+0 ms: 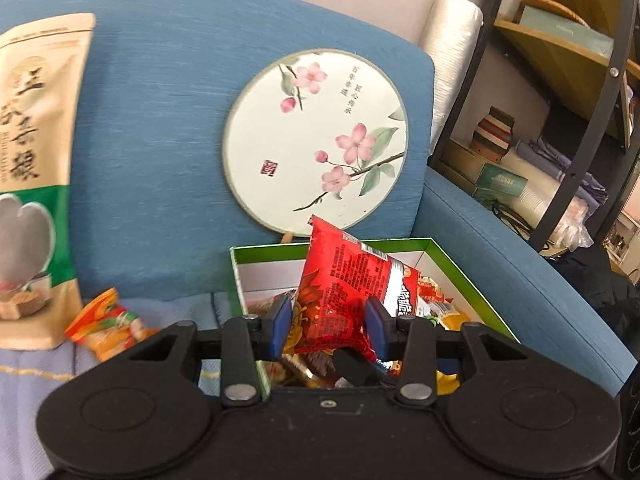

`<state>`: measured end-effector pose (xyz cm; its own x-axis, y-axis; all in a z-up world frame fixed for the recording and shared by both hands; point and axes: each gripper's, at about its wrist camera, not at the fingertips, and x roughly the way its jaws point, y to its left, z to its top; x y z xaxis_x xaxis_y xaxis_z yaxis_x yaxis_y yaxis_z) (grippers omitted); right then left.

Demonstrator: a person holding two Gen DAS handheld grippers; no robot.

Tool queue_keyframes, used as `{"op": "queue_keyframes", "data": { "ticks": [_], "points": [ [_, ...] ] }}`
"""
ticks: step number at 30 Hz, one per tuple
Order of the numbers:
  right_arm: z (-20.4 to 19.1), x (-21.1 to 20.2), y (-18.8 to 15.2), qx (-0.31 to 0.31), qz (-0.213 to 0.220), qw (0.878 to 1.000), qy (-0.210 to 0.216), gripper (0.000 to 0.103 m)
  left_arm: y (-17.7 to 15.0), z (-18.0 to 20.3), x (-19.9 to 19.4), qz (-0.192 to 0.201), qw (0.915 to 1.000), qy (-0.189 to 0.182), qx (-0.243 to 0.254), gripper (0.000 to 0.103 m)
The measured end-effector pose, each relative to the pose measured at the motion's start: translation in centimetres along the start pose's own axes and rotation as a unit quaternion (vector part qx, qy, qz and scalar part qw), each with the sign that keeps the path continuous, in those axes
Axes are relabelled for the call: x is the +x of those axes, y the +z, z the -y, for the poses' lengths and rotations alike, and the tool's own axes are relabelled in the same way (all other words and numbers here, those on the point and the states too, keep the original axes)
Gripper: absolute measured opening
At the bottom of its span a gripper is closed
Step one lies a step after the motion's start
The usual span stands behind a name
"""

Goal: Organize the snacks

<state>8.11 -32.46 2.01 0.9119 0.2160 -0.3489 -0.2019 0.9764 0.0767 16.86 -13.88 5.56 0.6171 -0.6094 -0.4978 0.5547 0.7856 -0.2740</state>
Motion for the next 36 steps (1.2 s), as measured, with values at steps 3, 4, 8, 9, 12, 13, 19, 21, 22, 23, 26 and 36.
{"op": "queue_keyframes", "data": {
  "ticks": [3,4,8,9,12,13,19,21,22,23,26,36],
  "points": [
    [0.6,1.0,-0.6,0.005,0.002,1.000,-0.013,0.079,0.2,-0.1,1.5,-0.006,1.0000,0.001,-0.002,0.061],
    [0.7,1.5,-0.9,-0.001,-0.004,1.000,-0.022,0.083,0.2,-0.2,1.9,-0.011,0.9999,0.006,-0.001,0.065],
    [0.2,2.1,-1.7,-0.032,-0.021,0.998,-0.055,0.082,-0.5,-1.1,1.5,-0.004,0.9992,0.032,-0.021,0.097],
    [0.3,1.9,-1.5,-0.031,-0.013,0.998,-0.055,0.082,-0.7,-1.5,1.3,-0.007,0.9991,0.032,-0.025,0.097],
    [-0.3,1.0,-1.2,-0.040,0.007,0.997,-0.061,0.080,-1.0,-2.5,0.5,-0.009,0.9987,0.044,-0.025,0.097],
    [-0.4,1.1,-1.3,-0.045,0.007,0.997,-0.066,0.076,-1.1,-2.8,0.3,-0.010,0.9985,0.048,-0.025,0.097],
    [-0.7,1.5,-1.6,-0.049,-0.013,0.997,-0.052,0.075,-2.1,-4.7,-1.0,-0.019,0.9969,0.064,-0.041,0.098],
    [-1.3,0.9,-1.5,-0.055,-0.005,0.998,-0.043,0.093,-2.5,-5.6,-1.6,-0.019,0.9959,0.078,-0.041,0.101],
    [-1.6,0.6,-1.5,-0.055,-0.002,0.998,-0.039,0.103,-2.8,-6.2,-2.0,-0.018,0.9950,0.087,-0.045,0.103],
    [-1.9,0.3,-1.6,-0.056,0.003,0.998,-0.035,0.103,-3.1,-7.0,-2.3,-0.016,0.9938,0.097,-0.052,0.103],
    [-3.2,-0.7,-2.1,-0.080,-0.007,0.997,-0.018,0.103,-4.0,-9.5,-3.2,-0.003,0.9872,0.139,-0.079,0.103],
    [-6.2,-1.8,-2.7,-0.147,0.010,0.989,-0.001,0.103,-4.0,-14.3,0.1,-0.013,0.9712,0.166,-0.170,0.103]
  ]
}}
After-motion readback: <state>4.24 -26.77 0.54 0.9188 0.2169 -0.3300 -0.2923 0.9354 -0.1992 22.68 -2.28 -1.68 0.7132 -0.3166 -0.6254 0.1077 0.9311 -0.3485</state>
